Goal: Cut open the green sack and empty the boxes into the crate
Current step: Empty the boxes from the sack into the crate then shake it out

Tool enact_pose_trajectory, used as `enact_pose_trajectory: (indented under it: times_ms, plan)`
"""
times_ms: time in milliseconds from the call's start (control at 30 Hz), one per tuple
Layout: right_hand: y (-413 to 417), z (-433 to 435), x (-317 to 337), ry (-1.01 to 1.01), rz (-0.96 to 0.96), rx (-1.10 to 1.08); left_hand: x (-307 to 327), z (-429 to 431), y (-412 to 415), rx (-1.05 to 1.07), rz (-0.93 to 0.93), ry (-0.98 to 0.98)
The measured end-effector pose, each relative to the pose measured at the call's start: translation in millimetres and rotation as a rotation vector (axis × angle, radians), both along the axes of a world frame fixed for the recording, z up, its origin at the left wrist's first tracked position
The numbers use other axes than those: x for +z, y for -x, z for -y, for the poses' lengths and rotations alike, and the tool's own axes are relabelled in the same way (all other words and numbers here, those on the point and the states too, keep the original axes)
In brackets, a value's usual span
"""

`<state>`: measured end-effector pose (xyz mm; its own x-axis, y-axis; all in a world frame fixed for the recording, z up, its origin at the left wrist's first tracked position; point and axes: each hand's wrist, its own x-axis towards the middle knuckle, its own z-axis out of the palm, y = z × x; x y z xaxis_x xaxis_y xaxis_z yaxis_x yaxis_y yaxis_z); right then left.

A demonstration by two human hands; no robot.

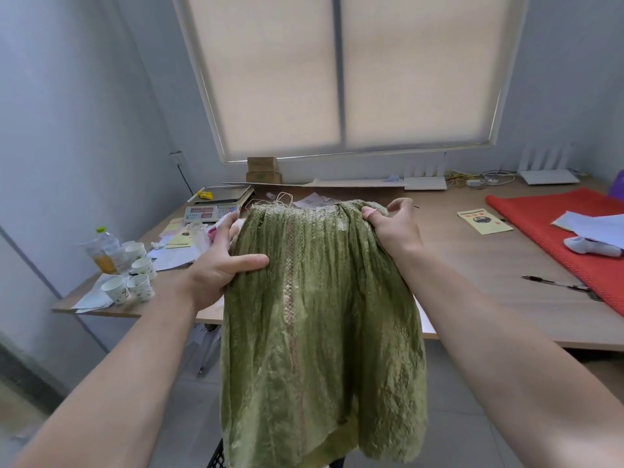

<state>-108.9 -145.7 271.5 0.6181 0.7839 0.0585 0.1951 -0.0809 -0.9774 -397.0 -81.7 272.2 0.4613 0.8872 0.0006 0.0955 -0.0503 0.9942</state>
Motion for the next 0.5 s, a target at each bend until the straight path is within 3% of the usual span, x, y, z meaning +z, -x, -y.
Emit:
enact_pose_trajectory:
  times_ms: [167, 367, 500]
  plan:
    - [-3, -1, 2, -0.008, 0.043, 0.081, 7, -1, -5, 0.077, -0.056, -0.114]
    - [-2, 14, 3, -0.092, -0.149, 0.547, 8, -8, 0, 0.231, 0.049, 0.011]
    - [-7, 14, 0, -0.032, -0.057, 0.732, 6, -8, 8, 0.23, 0.09, 0.185]
